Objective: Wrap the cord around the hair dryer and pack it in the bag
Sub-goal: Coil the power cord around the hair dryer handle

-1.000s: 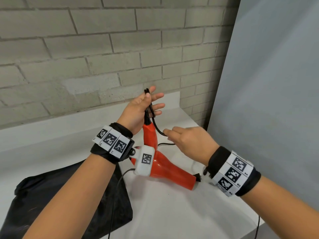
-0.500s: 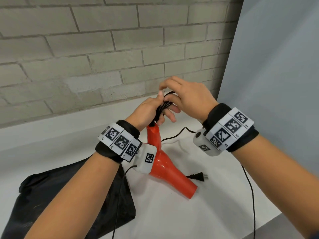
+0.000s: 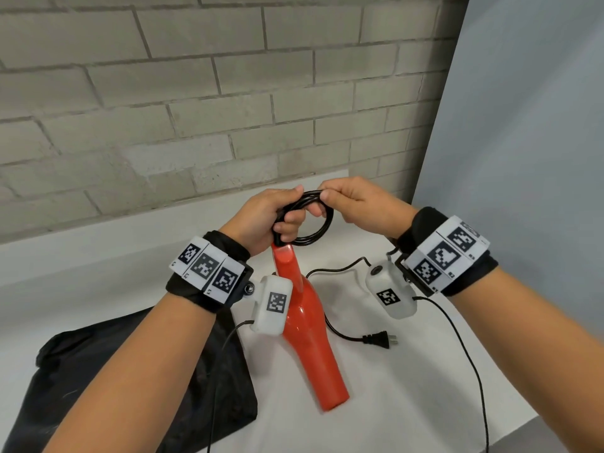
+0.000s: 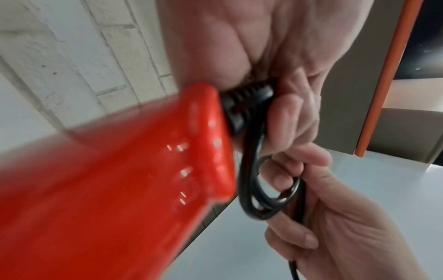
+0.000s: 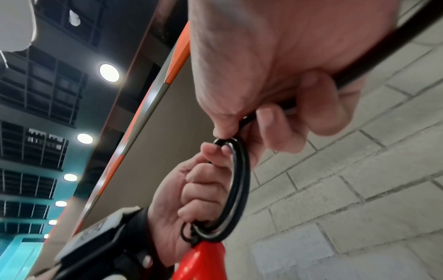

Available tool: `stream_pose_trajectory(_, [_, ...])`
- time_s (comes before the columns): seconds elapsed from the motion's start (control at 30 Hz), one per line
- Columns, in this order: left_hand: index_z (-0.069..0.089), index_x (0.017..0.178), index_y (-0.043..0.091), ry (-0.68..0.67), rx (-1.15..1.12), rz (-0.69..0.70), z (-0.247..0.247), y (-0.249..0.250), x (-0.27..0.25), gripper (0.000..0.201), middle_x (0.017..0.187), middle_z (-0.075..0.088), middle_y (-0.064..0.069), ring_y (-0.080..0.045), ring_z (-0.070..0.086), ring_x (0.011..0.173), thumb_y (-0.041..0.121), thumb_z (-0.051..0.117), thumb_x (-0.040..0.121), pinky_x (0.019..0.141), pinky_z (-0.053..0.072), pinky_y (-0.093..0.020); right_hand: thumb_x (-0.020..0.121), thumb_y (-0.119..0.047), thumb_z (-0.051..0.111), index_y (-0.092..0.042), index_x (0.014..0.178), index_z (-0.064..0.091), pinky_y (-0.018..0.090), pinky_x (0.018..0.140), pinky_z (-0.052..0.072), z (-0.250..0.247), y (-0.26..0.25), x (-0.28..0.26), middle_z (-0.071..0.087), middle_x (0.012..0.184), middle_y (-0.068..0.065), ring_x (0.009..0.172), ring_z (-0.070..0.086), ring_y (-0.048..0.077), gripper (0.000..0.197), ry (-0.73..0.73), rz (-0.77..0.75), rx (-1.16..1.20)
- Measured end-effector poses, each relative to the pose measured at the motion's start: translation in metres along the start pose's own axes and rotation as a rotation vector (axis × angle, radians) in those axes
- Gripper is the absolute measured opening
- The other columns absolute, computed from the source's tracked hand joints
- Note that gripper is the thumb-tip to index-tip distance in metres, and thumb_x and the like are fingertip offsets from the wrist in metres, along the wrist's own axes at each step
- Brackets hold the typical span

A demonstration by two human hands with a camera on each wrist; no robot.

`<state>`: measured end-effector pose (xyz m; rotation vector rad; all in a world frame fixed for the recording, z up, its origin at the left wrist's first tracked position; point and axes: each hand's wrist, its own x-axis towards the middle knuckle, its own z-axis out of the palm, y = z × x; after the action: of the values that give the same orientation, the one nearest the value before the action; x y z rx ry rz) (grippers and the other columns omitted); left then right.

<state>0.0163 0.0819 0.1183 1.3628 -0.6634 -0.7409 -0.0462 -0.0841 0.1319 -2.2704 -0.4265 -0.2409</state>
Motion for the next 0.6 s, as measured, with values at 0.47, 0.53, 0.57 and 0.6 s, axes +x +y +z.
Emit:
stream_pose_trajectory(0.47, [0.070,0.061,0.010,0.053,-0.204,-0.026,-0.006,-0.003,0.006,0.059,0.037,0.036,0.009,-0.002,0.025,0.026,0.017,0.021,0.094,0.032,0.025,-0.014,0.096,-0.017,0.031,-0.008,0.110,0.049,0.024,0.064,0.047,0.066,0.041,-0.007,0.056,0.071,-0.001,0.063,0.058,0.010,0.025,0.317,0.094,-0.039])
stream_pose_trajectory(0.53, [0.071,0.066,0.009,0.081,-0.273,0.000,-0.008,-0.004,0.006,0.058,0.039,0.039,0.009,-0.002,0.027,0.027,0.016,0.020,0.094,0.033,0.027,-0.014,0.094,-0.009,0.035,-0.009,0.128,0.036,0.039,0.080,0.050,0.079,0.041,-0.011,0.062,0.092,0.006,0.085,0.062,0.027,0.034,0.110,0.195,-0.227])
stream_pose_trajectory(0.57, [0.070,0.072,0.007,0.101,-0.296,0.013,-0.009,-0.004,0.007,0.056,0.041,0.041,0.008,-0.002,0.028,0.028,0.016,0.020,0.095,0.034,0.028,-0.014,0.091,-0.007,0.038,-0.010,0.135,0.028,0.041,0.084,0.050,0.087,0.039,-0.014,0.062,0.102,0.008,0.092,0.061,0.029,0.045,-0.011,0.240,-0.306])
stream_pose_trajectory(0.6, [0.067,0.079,0.006,0.119,-0.299,0.024,-0.010,-0.004,0.006,0.051,0.043,0.043,0.008,-0.003,0.029,0.029,0.016,0.021,0.095,0.035,0.029,-0.014,0.089,-0.006,0.041,-0.013,0.140,0.020,0.041,0.084,0.050,0.094,0.036,-0.017,0.060,0.109,0.010,0.095,0.061,0.029,0.055,-0.102,0.269,-0.359])
